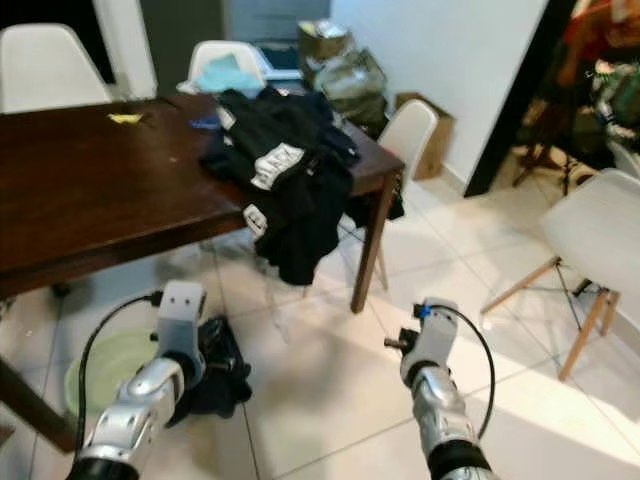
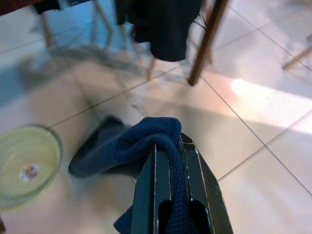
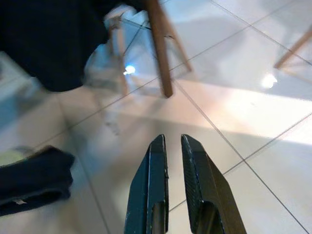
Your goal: Hang hanger
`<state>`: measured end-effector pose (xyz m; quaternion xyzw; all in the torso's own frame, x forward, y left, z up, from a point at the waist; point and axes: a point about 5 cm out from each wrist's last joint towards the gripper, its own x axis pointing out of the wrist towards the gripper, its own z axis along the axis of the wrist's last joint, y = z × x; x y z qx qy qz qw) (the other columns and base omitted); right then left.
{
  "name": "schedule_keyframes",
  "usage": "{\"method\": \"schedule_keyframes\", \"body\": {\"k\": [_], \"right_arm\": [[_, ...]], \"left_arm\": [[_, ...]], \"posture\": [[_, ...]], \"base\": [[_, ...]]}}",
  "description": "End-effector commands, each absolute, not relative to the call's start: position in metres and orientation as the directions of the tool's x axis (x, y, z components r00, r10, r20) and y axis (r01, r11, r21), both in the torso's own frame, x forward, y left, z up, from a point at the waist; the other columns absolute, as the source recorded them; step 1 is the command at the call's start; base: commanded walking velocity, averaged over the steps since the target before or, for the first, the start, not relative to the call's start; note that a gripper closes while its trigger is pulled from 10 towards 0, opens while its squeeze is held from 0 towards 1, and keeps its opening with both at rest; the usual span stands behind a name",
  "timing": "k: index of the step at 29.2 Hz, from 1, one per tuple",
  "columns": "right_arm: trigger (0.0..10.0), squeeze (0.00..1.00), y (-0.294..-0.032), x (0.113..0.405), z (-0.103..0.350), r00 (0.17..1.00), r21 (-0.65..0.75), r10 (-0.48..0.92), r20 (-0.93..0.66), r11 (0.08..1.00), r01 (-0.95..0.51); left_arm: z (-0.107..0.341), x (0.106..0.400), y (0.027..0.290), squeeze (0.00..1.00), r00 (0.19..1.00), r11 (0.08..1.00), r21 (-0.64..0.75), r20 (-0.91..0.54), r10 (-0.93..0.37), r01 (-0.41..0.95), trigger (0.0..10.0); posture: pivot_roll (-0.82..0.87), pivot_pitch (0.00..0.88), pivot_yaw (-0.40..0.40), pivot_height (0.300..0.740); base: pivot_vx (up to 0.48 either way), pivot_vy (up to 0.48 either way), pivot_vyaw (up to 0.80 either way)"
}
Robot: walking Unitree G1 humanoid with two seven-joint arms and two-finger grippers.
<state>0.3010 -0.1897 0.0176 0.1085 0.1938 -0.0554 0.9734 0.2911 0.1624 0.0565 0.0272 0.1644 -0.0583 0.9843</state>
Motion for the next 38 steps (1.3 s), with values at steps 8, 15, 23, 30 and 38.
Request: {"method": "schedule_keyframes", "body": {"k": [8, 15, 23, 30, 38], "right_arm": [[10.0, 0.00, -0.173, 0.310, 0.024, 0.925, 0.228, -0.102, -0.366, 0.954, 0.195], [10.0, 0.00, -0.175, 0.304, 0.017, 0.921, 0.204, -0.095, -0.378, 0.962, 0.183], [10.0, 0.00, -0.178, 0.315, 0.034, 0.944, 0.211, -0.138, -0.301, 0.955, 0.207], [10.0, 0.00, -0.170, 0.315, 0.030, 0.937, 0.208, -0.106, -0.333, 0.961, 0.182], [10.0, 0.00, -0.174, 0.321, 0.038, 0.944, 0.193, -0.110, -0.310, 0.965, 0.175]], "left_arm": [[0.063, 0.303, 0.165, 0.00, 0.954, 0.997, 0.046, -0.297, -0.051, 0.068, 10.0], [0.083, 0.309, 0.172, 0.00, 0.980, 0.997, 0.066, -0.196, -0.026, 0.040, 10.0], [0.067, 0.303, 0.175, 0.00, 0.961, 0.986, 0.141, -0.272, -0.052, 0.093, 10.0], [0.079, 0.313, 0.169, 0.00, 0.978, 0.995, 0.079, -0.203, -0.041, 0.058, 10.0], [0.068, 0.311, 0.175, 0.00, 0.971, 0.996, 0.091, -0.237, 0.035, -0.014, 10.0]], "posture": [[-0.03, 0.026, -0.048, 0.740], [0.01, 0.032, -0.054, 0.740], [-0.01, 0.039, -0.019, 0.740], [0.00, 0.024, -0.060, 0.740], [-0.04, 0.031, -0.063, 0.740]], "base": [[0.000, 0.000, -0.80], [0.000, 0.000, -0.80], [0.000, 0.000, -0.80], [0.000, 0.000, -0.80], [0.000, 0.000, -0.80]]}}
